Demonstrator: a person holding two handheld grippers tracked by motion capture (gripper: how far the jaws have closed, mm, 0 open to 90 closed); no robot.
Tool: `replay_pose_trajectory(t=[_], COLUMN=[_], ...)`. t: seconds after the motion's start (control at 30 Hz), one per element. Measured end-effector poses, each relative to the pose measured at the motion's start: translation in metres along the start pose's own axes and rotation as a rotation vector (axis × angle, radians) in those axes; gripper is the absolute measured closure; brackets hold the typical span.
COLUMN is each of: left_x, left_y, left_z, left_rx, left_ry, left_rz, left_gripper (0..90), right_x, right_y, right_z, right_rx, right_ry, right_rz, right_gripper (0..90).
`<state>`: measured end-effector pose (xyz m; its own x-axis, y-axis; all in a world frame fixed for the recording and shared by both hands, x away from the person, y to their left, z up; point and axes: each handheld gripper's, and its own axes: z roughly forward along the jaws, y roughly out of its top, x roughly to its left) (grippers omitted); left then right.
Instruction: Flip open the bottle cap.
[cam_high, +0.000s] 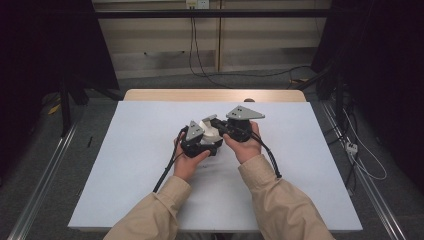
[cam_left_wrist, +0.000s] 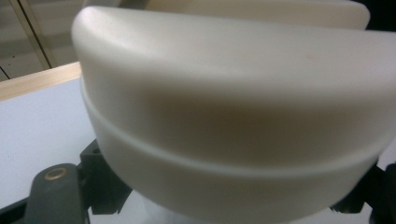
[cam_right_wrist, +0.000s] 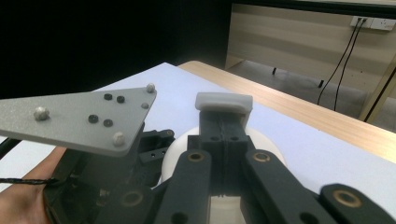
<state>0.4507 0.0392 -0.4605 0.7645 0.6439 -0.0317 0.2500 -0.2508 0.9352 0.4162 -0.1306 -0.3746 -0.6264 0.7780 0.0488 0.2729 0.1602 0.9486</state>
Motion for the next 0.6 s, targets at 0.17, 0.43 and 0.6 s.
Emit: replay_pose_trajectory(t=[0.17, 0.43, 0.6], left_x=[0.0000, 0.0000, -0.0001], left_y=[0.0000, -0.0002, -0.0001], left_z=[0.0000, 0.0002, 0.0002], left_rx=[0.000, -0.001, 0.000], left_ry=[0.000, 0.000, 0.002], left_rz=[-0.001, -0.002, -0.004], left_gripper=[18.5, 18.4, 18.4], right_x=[0.0000, -0.0001, -0.0005], right_y=[0.0038, 0.0066, 0.0077], right_z=[0.0030, 0.0063, 0.0080], right_rx=[-0.002, -0.004, -0.008], right_ry=[-0.001, -0.006, -0.011], right_rz=[-0.005, -0.017, -0.024], right_gripper=[90.0, 90.0, 90.0])
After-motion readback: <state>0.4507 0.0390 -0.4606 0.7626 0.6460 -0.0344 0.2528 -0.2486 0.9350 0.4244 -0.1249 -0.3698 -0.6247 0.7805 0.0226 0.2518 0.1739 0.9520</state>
